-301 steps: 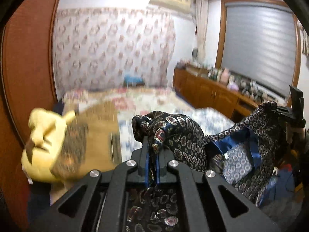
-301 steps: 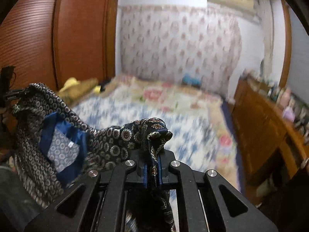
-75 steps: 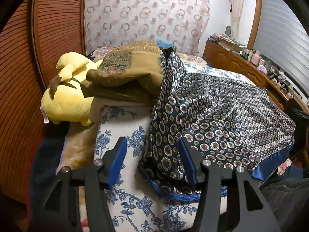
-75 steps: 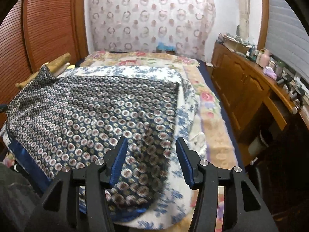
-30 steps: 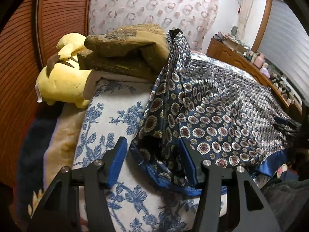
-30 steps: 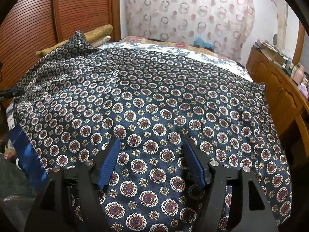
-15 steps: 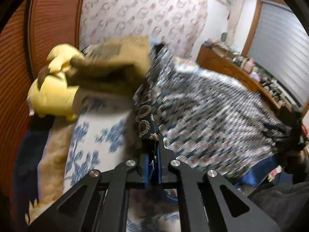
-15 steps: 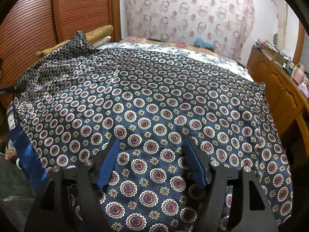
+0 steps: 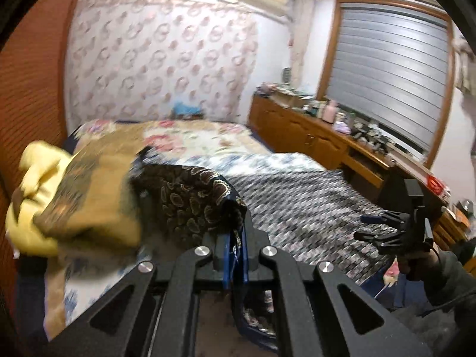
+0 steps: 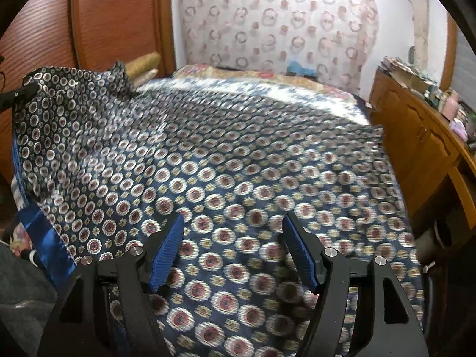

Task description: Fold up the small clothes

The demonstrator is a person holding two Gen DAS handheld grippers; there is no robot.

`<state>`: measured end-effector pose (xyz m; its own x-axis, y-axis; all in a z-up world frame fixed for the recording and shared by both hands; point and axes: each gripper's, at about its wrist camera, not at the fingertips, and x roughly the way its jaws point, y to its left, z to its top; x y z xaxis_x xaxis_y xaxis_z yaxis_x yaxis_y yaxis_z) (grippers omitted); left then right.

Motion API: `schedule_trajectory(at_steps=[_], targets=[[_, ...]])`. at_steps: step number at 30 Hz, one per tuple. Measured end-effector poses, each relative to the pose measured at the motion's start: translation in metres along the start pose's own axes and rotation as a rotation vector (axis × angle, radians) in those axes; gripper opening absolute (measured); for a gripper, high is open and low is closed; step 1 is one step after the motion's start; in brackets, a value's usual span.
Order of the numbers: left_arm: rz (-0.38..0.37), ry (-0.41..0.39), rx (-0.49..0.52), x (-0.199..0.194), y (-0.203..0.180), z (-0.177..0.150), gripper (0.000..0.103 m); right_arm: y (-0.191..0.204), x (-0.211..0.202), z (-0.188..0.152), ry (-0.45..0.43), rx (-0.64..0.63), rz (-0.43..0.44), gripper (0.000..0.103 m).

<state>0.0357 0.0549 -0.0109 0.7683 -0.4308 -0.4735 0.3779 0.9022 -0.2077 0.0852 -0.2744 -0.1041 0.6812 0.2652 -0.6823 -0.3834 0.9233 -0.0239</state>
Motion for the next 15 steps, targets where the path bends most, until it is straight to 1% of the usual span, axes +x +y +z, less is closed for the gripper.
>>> schedule_trajectory(at_steps=[7,15], targets=[[-0.103,-0.007,0.099,0.032,-0.044,0.043,0.003,-0.027,-0.024,-0.001,-0.049,0.053,-0.042,0.070],[-0.201,0.011,0.168,0.060,-0.089,0.073,0.003,-0.053,-0.040,-0.008,-0.068,0.099,-0.076,0.070]])
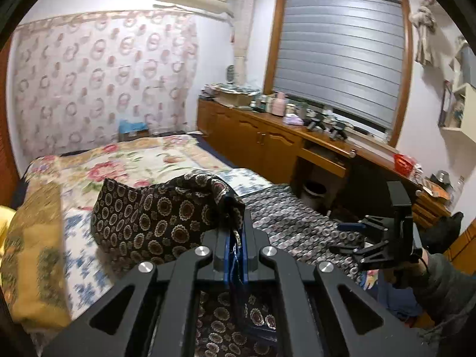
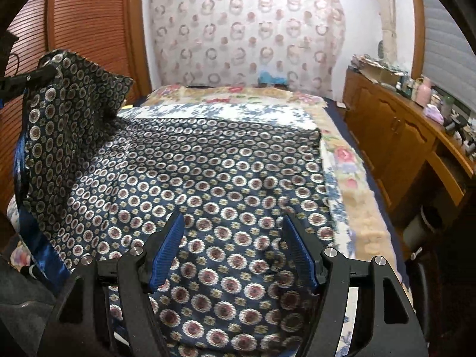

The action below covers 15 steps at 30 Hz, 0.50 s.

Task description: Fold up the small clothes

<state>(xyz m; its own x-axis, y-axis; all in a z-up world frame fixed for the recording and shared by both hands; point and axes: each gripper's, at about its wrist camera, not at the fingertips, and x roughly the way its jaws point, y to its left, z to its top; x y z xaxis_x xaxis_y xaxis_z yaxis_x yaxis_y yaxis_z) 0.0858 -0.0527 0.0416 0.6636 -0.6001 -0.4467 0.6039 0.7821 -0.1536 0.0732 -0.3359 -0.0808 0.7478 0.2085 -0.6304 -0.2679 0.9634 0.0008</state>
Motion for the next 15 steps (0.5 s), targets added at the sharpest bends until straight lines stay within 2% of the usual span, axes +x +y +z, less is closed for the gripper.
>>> schedule_trajectory(at_steps=[7,10,12,15], targets=[[-0.065,0.008,0.046,0.022,-0.033,0.025,0.005,-0.017,-0.012,-0.002,-0.017,0.029,-0.012,0.070],[-0.071,0.056,0.037,0.032,-0.031,0.022,0.021,-0.020,-0.013,-0.003,-0.017,0.040,-0.009,0.070],[-0.063,0.072,0.051,0.036,-0.030,0.016,0.037,-0.020,-0.013,-0.002,-0.017,0.041,-0.007,0.070],[-0.036,0.101,0.051,0.040,-0.027,0.008,0.046,-0.020,-0.012,-0.001,-0.019,0.041,-0.003,0.070]])
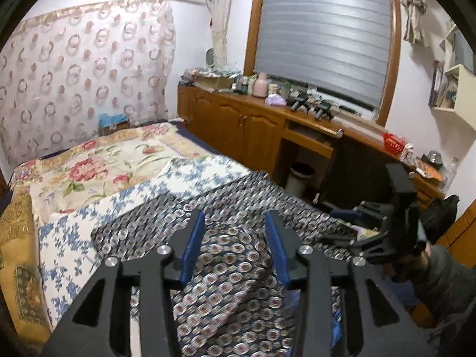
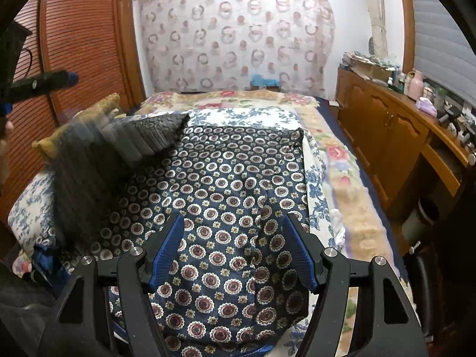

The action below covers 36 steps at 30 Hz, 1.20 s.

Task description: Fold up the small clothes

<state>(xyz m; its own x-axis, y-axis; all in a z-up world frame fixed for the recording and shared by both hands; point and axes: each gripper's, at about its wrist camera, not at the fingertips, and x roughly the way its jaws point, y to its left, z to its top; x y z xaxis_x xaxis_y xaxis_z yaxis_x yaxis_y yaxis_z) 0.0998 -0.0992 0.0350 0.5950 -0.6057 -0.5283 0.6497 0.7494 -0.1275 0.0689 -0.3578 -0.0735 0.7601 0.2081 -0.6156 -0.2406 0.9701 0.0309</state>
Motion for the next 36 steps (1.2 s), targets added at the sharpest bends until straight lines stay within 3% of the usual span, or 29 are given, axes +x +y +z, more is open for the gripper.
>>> schedule_trajectory(at_steps=[3,14,28,34,35,36], targets=[[0.025,0.010,-0.011,0.000,0.006,-0.012,0.056,0.003,0.003,0.004,-0.003,0.002,0.014,0.070],[0.137,0.063,-0.090,-0.002,0.041,-0.055,0.057,0.028,0.044,0.026,0.054,-0.051,0.099,0.069],[0.198,0.090,-0.147,-0.001,0.062,-0.085,0.057,0.060,0.100,0.035,0.194,-0.165,0.133,0.064],[0.202,0.093,-0.147,0.001,0.061,-0.089,0.057,0.064,0.110,0.030,0.237,-0.172,0.146,0.055],[0.202,0.093,-0.148,0.001,0.061,-0.089,0.057,0.064,0.109,0.029,0.237,-0.173,0.147,0.051],[0.201,0.093,-0.149,0.001,0.061,-0.089,0.057,0.064,0.108,0.029,0.236,-0.174,0.152,0.041]])
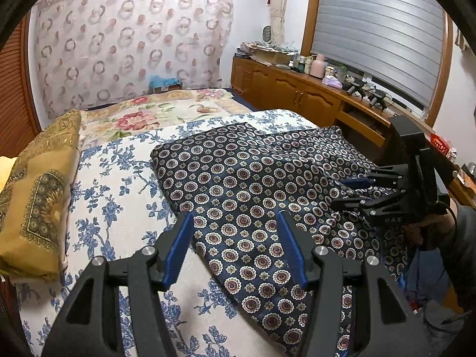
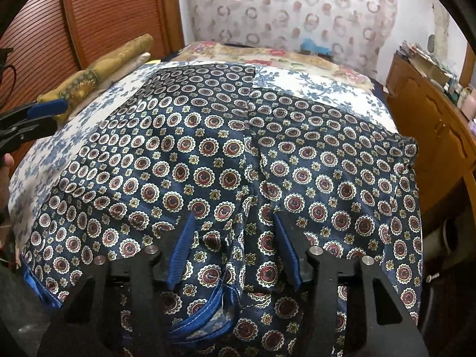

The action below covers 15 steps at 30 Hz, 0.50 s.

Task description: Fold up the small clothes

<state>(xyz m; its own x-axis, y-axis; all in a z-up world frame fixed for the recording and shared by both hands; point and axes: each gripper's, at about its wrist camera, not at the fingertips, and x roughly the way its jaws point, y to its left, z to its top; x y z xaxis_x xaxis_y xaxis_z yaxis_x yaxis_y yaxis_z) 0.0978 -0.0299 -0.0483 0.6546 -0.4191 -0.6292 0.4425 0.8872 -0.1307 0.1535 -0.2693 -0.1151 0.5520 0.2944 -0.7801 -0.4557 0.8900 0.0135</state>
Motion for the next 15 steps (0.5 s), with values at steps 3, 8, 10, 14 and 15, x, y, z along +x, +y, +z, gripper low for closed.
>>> schedule_trajectory(at_steps=[3,8,10,14,15], targets=[[0.001,0.001,-0.004,0.001,0.000,-0.001,0.057,0.003,-0.001,0.001,0.002,-0.016,0.036,0.013],[0.002,0.001,-0.003,0.001,0.000,-0.002,0.057,0.011,-0.011,-0.002,-0.036,-0.036,0.048,0.003],[0.005,0.003,-0.002,0.002,0.000,-0.002,0.057,0.011,-0.018,-0.003,-0.065,-0.031,0.043,0.003],[0.005,0.003,-0.005,0.003,0.001,-0.001,0.057,0.008,-0.032,-0.004,-0.109,-0.024,0.023,0.002],[0.005,0.004,-0.006,0.003,0.000,-0.001,0.057,0.007,-0.036,-0.005,-0.119,-0.021,0.016,0.002]])
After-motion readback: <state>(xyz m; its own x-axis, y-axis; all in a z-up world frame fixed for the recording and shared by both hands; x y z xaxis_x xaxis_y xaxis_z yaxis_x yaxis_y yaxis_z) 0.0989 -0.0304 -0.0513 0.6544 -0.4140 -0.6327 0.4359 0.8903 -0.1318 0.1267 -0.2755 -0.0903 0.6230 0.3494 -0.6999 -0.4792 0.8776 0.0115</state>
